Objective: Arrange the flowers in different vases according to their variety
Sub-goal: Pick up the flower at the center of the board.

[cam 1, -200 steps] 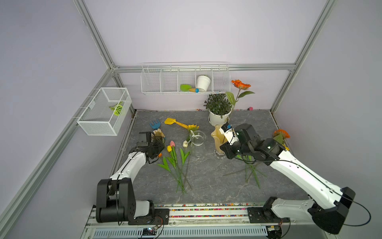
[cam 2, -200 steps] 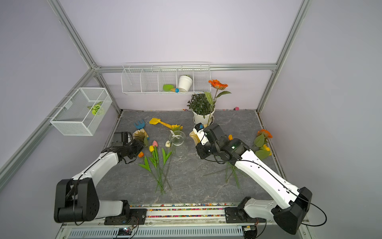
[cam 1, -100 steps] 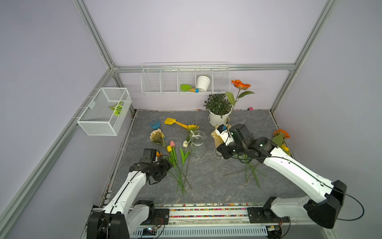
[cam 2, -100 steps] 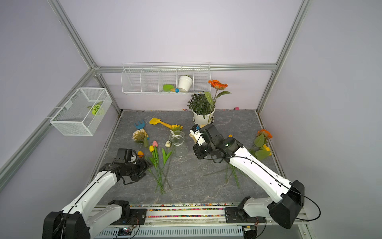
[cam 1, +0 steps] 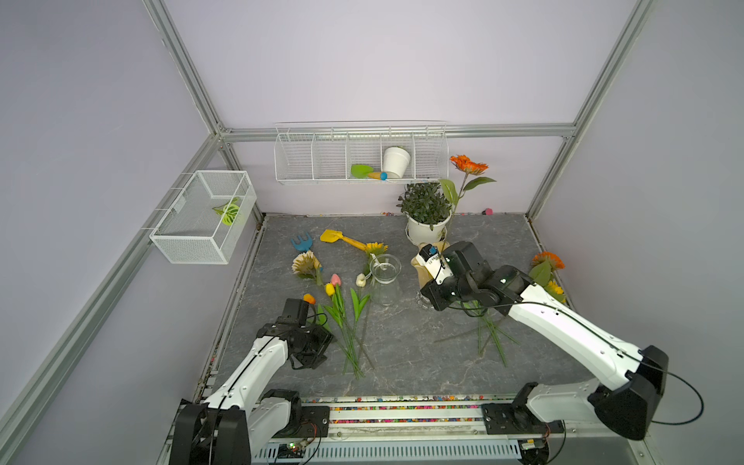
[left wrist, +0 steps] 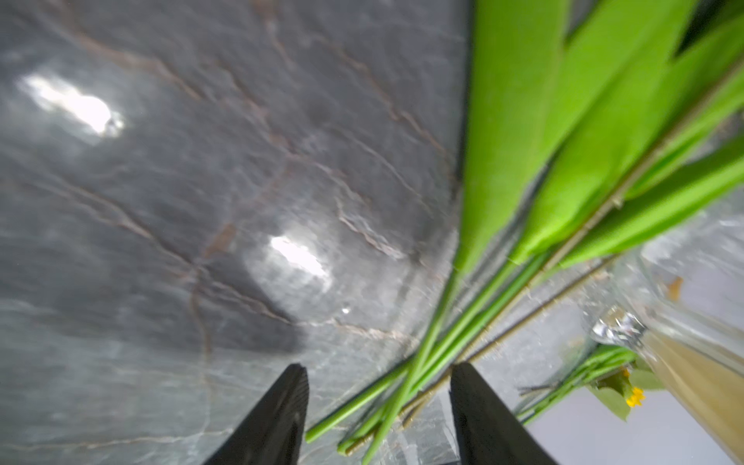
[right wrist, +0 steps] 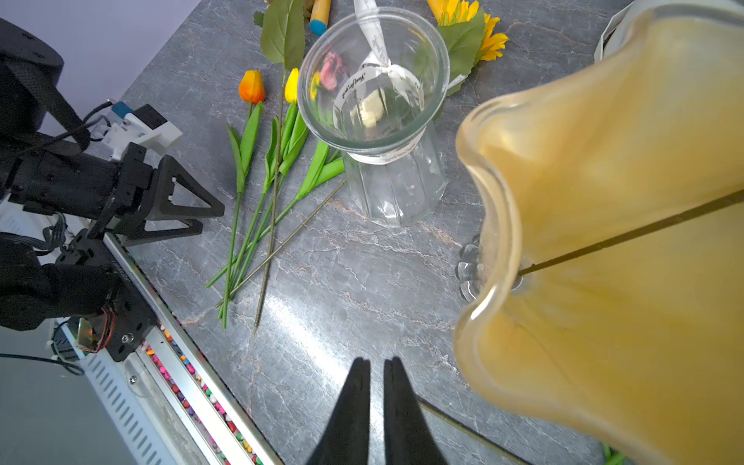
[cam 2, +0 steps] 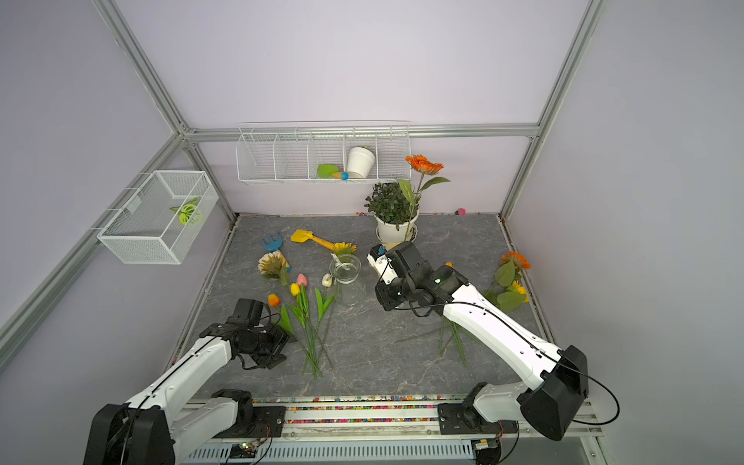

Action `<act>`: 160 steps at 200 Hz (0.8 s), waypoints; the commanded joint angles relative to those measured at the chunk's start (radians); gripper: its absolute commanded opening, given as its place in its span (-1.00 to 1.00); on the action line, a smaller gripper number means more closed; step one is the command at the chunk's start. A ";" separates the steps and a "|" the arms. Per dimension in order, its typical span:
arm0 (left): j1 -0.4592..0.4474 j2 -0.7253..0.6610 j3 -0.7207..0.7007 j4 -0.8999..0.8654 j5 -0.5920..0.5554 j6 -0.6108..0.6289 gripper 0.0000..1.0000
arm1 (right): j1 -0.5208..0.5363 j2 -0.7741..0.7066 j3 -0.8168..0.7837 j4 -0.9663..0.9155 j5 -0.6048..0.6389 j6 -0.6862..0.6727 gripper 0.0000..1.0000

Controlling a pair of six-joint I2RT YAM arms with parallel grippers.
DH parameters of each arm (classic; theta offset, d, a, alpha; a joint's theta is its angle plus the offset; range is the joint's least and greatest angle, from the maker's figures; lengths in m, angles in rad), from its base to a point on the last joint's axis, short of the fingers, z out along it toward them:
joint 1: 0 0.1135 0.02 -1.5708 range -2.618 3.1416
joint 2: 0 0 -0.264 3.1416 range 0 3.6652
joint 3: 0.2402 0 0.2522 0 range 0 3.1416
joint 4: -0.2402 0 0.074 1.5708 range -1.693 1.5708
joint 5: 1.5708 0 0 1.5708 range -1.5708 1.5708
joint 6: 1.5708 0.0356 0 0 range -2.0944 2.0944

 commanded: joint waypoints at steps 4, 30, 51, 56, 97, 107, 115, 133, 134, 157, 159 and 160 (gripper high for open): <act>-0.012 0.012 0.038 0.003 -0.087 -0.063 0.21 | 0.008 0.012 -0.009 -0.006 -0.021 -0.030 -0.70; -0.016 0.018 0.037 0.009 -0.130 -0.095 0.20 | 0.009 0.014 -0.020 0.009 -0.024 -0.038 -0.71; -0.040 0.025 0.036 0.024 -0.163 -0.128 0.17 | 0.008 0.019 -0.029 0.022 -0.035 -0.047 -0.71; -0.047 0.026 0.037 0.029 -0.172 -0.137 0.17 | 0.008 0.021 -0.032 0.024 -0.038 -0.049 -0.71; -0.123 0.077 0.062 0.076 -0.211 -0.200 0.17 | 0.008 0.036 -0.036 0.031 -0.059 -0.064 -0.72; -0.146 0.102 0.072 0.091 -0.223 -0.212 0.17 | 0.009 0.036 -0.035 0.031 -0.064 -0.066 -0.72; -0.164 0.120 0.083 0.098 -0.234 -0.219 0.17 | 0.008 0.037 -0.036 0.032 -0.070 -0.065 -0.72; -0.192 0.161 0.109 0.108 -0.252 -0.229 0.17 | 0.008 0.035 -0.038 0.036 -0.080 -0.067 -0.72; -0.194 0.162 0.110 0.109 -0.254 -0.228 0.17 | 0.008 0.034 -0.038 0.035 -0.081 -0.066 -0.72; -0.205 0.210 0.120 0.116 -0.263 -0.228 0.15 | 0.009 0.028 -0.044 0.039 -0.084 -0.067 -0.73; -0.205 0.213 0.120 0.115 -0.262 -0.228 0.14 | 0.009 0.027 -0.046 0.039 -0.085 -0.067 -0.73; -0.205 0.215 0.120 0.115 -0.264 -0.228 0.14 | 0.008 0.026 -0.045 0.039 -0.085 -0.067 -0.73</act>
